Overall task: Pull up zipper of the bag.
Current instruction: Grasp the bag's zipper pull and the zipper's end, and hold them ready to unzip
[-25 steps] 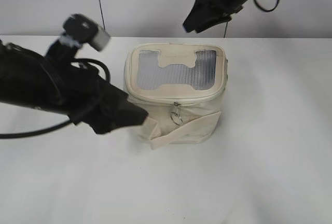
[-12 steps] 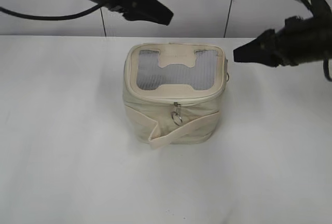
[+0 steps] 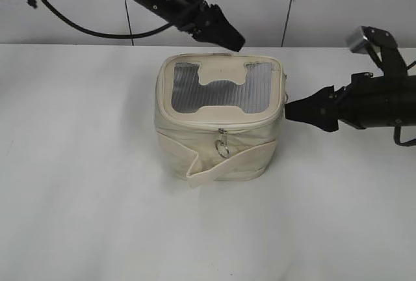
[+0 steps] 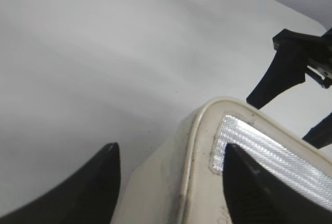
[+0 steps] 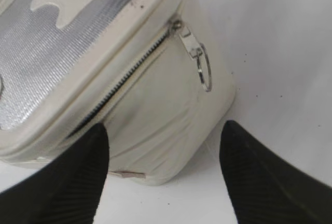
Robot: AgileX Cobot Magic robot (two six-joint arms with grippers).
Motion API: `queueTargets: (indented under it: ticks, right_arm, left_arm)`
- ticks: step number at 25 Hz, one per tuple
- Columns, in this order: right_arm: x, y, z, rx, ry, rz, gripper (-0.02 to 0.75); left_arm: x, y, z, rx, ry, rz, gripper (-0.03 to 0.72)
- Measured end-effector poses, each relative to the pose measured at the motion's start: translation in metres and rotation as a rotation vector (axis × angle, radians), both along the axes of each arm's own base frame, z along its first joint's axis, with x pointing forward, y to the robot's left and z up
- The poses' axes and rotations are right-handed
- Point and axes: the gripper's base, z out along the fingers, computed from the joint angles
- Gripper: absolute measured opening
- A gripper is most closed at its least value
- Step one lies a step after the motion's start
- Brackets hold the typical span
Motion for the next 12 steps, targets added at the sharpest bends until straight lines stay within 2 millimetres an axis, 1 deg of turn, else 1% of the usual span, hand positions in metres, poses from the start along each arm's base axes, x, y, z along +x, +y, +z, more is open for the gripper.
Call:
queueTargets:
  ticks: [4,6,7,9,11,12]
  right_arm:
    - [0.002,-0.001,-0.015,-0.024,0.023,0.011,0.522]
    - [0.004,-0.001,-0.021,-0.033,0.023,0.009,0.516]
    - [0.005,-0.001,-0.024,-0.037,0.020,0.008,0.515]
    - [0.007,-0.002,-0.029,-0.042,0.016,0.004,0.515]
    - [0.009,-0.002,-0.033,-0.052,0.008,0.013,0.515]
    - [0.011,-0.001,-0.034,-0.057,0.002,0.019,0.515]
  left_arm:
    - [-0.003,-0.009,-0.020,0.067,0.017,-0.030,0.473]
    - [-0.004,-0.012,-0.025,0.084,0.019,-0.040,0.454]
    - [-0.004,-0.012,-0.026,0.086,0.021,-0.039,0.432]
    - [-0.004,-0.013,-0.025,0.085,0.020,-0.044,0.341]
    - [-0.005,-0.013,-0.025,0.086,0.023,-0.048,0.187]
    - [-0.005,-0.013,-0.025,0.087,0.025,-0.051,0.127]
